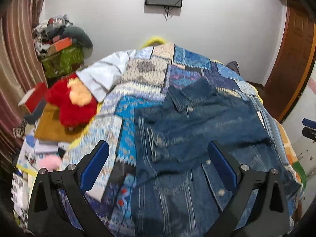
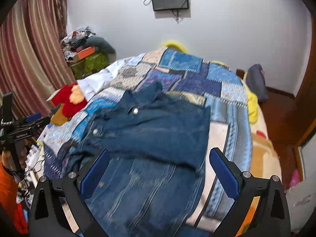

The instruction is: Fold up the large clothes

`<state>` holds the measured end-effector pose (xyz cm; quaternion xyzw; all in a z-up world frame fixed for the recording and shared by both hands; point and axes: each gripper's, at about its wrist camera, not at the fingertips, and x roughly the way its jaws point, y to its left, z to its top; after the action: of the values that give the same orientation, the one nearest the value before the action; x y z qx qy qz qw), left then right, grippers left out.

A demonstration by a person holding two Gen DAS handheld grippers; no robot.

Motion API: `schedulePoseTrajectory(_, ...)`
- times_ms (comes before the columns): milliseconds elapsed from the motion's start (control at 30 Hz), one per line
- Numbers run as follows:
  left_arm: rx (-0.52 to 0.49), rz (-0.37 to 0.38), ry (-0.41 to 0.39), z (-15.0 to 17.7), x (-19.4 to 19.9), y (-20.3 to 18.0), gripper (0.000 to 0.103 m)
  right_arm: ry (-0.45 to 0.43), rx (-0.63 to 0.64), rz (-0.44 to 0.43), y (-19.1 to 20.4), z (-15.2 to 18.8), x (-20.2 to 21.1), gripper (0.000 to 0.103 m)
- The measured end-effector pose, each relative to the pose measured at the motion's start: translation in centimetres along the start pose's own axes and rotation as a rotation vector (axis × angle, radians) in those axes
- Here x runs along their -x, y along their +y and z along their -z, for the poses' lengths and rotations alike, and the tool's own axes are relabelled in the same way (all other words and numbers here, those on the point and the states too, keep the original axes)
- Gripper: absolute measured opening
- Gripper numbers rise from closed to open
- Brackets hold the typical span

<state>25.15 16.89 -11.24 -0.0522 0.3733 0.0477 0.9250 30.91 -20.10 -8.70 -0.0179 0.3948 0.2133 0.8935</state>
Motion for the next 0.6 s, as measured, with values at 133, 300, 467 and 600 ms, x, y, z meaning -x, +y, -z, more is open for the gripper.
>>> schedulePoseTrajectory(133, 0.022, -0.025, 0.073, 3.5, -0.2, 1.3, 0.101, 0.058, -0.038, -0.045, -0.1, 3.2, 0.4, 0.101)
schedulePoseTrajectory(300, 0.070, -0.058, 0.215, 9.0, -2.0, 3.9, 0.101, 0.142, -0.113, -0.066, -1.4, 7.5, 0.1, 0.101)
schedulePoseTrajectory(467, 0.124, -0.050, 0.367, 14.3, -4.0, 5.8, 0.101, 0.223, -0.187, -0.060, -3.0, 11.0, -0.7, 0.101)
schedulePoseTrajectory(600, 0.201, 0.016, 0.447, 17.4, -5.3, 6.4, 0.101, 0.281, -0.243, -0.064, -4.0, 13.3, -1.5, 0.100)
